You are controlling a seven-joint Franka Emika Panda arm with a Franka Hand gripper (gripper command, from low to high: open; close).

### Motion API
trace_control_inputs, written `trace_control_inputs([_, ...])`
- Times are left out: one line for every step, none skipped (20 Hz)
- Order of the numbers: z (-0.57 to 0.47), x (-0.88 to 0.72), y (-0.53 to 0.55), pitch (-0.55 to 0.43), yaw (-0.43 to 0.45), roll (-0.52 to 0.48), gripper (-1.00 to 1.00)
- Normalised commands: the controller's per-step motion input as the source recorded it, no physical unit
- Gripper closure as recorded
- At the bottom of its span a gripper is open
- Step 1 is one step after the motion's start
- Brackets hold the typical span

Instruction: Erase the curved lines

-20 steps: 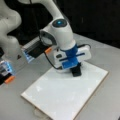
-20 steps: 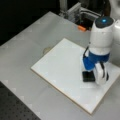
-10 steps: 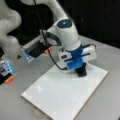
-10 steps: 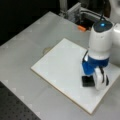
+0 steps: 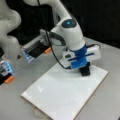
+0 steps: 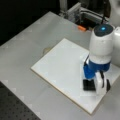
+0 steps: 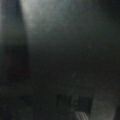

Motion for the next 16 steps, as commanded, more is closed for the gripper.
trace_control_inputs([-0.01,0.17,0.14,0.394,0.229,-0.247,1.0])
trace_control_inputs([0.05,0.07,0.06,0.39,0.251,-0.25,1.0])
trace_control_inputs([0.1,-0.04,-0.03,0.372,0.273,-0.255,1.0])
trace_control_inputs([0.17,-0.14,-0.13,0.358,0.292,-0.262,1.0])
trace_control_inputs([0.23,-0.23,-0.22,0.347,0.34,-0.282,1.0])
trace_control_inputs([0.3,-0.28,-0.3,0.329,0.362,-0.286,1.0])
trace_control_inputs([0.36,-0.31,-0.36,0.304,0.378,-0.286,1.0])
trace_control_inputs([0.37,-0.3,-0.38,0.266,0.36,-0.265,1.0])
trace_control_inputs([0.37,-0.29,-0.39,0.26,0.391,-0.255,1.0])
trace_control_inputs([0.34,-0.28,-0.39,0.237,0.403,-0.242,1.0])
trace_control_inputs([0.29,-0.25,-0.37,0.208,0.384,-0.218,1.0])
trace_control_inputs([0.24,-0.23,-0.36,0.174,0.38,-0.209,1.0])
trace_control_inputs([0.2,-0.22,-0.36,0.145,0.416,-0.219,1.0])
trace_control_inputs([0.16,-0.22,-0.38,0.11,0.443,-0.229,1.0])
trace_control_inputs([0.12,-0.22,-0.36,0.081,0.415,-0.21,1.0])
trace_control_inputs([0.09,-0.22,-0.37,0.05,0.431,-0.216,1.0])
